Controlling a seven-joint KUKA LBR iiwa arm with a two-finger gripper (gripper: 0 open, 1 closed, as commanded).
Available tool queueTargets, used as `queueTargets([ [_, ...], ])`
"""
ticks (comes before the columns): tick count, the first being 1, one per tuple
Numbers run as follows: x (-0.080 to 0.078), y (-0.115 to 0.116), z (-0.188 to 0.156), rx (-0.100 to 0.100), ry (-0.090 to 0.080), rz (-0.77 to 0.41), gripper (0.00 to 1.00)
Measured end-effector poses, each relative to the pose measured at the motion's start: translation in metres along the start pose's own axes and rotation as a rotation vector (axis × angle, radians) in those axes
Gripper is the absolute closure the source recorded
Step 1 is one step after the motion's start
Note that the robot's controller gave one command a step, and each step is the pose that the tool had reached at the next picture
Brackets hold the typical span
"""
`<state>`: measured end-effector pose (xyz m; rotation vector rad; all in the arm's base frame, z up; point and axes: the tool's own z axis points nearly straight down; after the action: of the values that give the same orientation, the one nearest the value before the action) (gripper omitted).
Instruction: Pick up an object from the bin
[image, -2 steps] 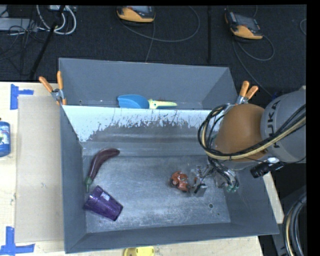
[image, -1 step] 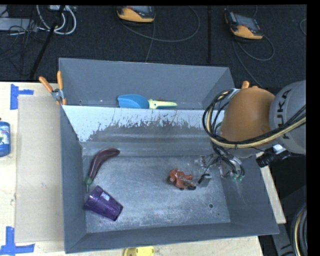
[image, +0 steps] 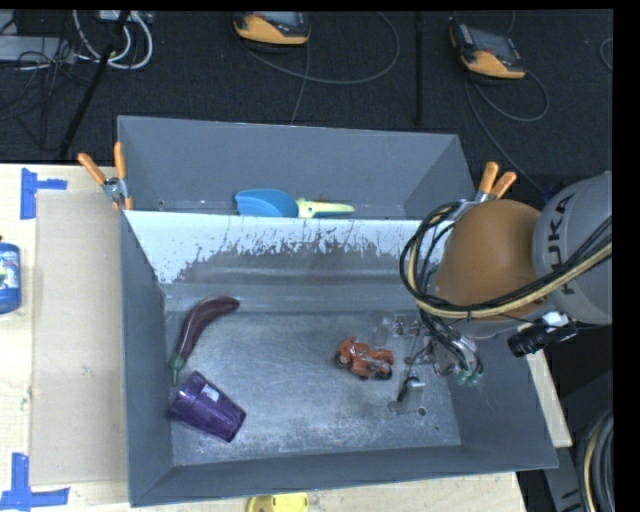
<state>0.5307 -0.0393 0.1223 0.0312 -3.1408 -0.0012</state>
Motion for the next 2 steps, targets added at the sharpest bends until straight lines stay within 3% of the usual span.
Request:
queueTargets([
  [1, 0.002, 0.001, 0.002, 0.0, 0.001, 0.002, 0.0],
  [2, -0.018, 0.011, 0.033, 0.001, -0.005, -0.022, 0.0],
])
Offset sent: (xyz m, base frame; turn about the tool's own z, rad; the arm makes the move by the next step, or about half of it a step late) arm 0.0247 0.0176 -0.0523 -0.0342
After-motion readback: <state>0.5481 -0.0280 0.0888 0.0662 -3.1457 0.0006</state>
